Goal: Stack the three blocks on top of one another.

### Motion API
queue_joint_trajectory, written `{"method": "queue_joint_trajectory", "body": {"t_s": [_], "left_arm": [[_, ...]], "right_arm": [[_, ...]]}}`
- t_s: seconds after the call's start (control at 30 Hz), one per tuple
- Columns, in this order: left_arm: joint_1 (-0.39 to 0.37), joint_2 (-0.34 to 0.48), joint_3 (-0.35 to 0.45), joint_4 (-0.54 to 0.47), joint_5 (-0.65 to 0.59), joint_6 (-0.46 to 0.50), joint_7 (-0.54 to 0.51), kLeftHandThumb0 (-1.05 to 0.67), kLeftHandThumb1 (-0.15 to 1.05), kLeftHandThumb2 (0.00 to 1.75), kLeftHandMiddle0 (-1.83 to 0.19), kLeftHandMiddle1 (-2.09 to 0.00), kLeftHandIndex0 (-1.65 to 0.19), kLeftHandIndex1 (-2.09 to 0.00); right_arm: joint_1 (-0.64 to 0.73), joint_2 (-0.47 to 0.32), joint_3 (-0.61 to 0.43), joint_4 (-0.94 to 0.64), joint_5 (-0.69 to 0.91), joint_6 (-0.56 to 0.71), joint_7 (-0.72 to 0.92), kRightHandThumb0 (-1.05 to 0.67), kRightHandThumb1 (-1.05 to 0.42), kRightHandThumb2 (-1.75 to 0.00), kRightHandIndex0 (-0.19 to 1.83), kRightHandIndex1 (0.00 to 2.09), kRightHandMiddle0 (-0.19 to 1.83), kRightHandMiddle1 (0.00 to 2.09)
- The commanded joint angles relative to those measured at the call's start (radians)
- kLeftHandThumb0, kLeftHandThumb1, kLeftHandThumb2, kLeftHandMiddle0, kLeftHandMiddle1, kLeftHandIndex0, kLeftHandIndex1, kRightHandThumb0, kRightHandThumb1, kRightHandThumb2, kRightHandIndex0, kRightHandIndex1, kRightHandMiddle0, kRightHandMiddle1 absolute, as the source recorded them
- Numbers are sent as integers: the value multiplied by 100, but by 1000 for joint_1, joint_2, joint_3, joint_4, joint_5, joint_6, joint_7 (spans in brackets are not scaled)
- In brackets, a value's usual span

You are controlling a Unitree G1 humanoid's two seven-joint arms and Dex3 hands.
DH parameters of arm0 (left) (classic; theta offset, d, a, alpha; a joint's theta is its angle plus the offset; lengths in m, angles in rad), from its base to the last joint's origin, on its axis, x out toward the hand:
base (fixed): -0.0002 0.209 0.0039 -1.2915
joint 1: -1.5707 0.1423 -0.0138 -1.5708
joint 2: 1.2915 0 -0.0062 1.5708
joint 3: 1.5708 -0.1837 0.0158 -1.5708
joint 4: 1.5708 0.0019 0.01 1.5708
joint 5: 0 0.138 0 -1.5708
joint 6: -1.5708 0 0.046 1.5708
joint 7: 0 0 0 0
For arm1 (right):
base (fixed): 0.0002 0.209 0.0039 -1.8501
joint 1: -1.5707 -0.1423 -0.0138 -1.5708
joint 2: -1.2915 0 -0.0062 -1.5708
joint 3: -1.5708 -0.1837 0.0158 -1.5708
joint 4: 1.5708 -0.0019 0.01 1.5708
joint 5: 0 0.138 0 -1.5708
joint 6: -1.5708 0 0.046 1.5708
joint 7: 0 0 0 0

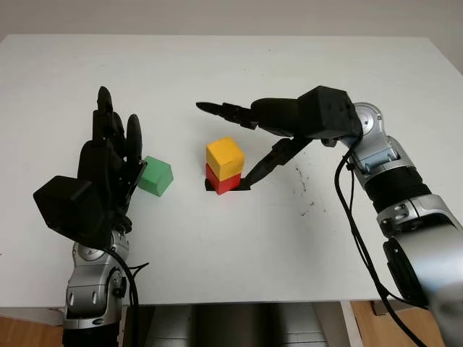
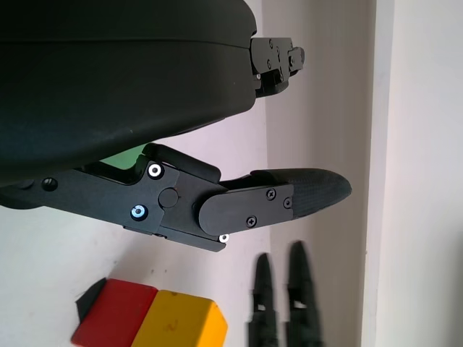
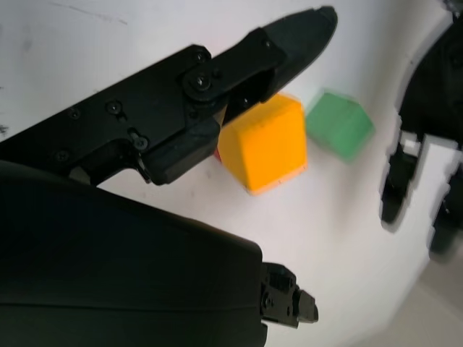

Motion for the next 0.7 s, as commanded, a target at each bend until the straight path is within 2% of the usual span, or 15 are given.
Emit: {"method": "queue_joint_trajectory", "body": {"t_s": [0.0, 0.1, 0.17, 0.27, 0.33, 0.4, 0.5, 0.57, 0.67], "left_arm": [[13, 26, 21, -34, -4, 10, -6, -72, 105, 45, 11, -6, 7, -6], [20, 80, 27, -30, 79, -18, 13, -67, 105, 38, -4, -11, -2, -10], [30, 138, 27, -36, 166, -8, 22, -64, 105, 29, -27, -15, -18, -17], [54, 277, 53, -45, 221, 2, -71, -61, 105, 18, -41, -15, -35, -23], [67, 377, 80, -43, 217, 1, -166, -59, 105, 12, -41, -12, -41, -23], [73, 512, 99, -26, 251, -17, -267, -63, 103, 7, -38, -8, -44, -19], [75, 628, 113, -11, 284, -35, -351, -66, 100, 5, -30, -4, -45, -11], [66, 731, 100, 0, 333, -55, -417, -71, 100, 5, -21, -2, -42, -7], [37, 830, 75, 24, 368, -88, -504, -74, 99, 5, -10, -1, -37, -5]], "right_arm": [[48, -1, -66, -78, 51, 88, -55, -90, -98, -9, -19, 0, -19, 0], [127, 26, -126, -172, 89, 139, -177, -77, -104, -24, -19, 0, -19, 1], [177, 45, -159, -221, 116, 151, -241, -68, -105, -36, -16, 3, -16, 3], [229, 77, -220, -271, 222, 239, -261, -64, -105, -43, -18, 2, -17, 4], [257, 106, -265, -295, 292, 286, -288, -61, -105, -48, -18, 1, -18, 3], [278, 128, -297, -312, 350, 359, -318, -62, -105, -58, -19, 0, -19, 1], [297, 140, -300, -336, 371, 410, -349, -64, -105, -66, -19, 0, -19, 0], [307, 149, -300, -345, 372, 421, -369, -62, -105, -68, -19, 0, -19, 0], [312, 157, -302, -358, 373, 434, -391, -61, -105, -69, -19, 0, -19, 0]]}}
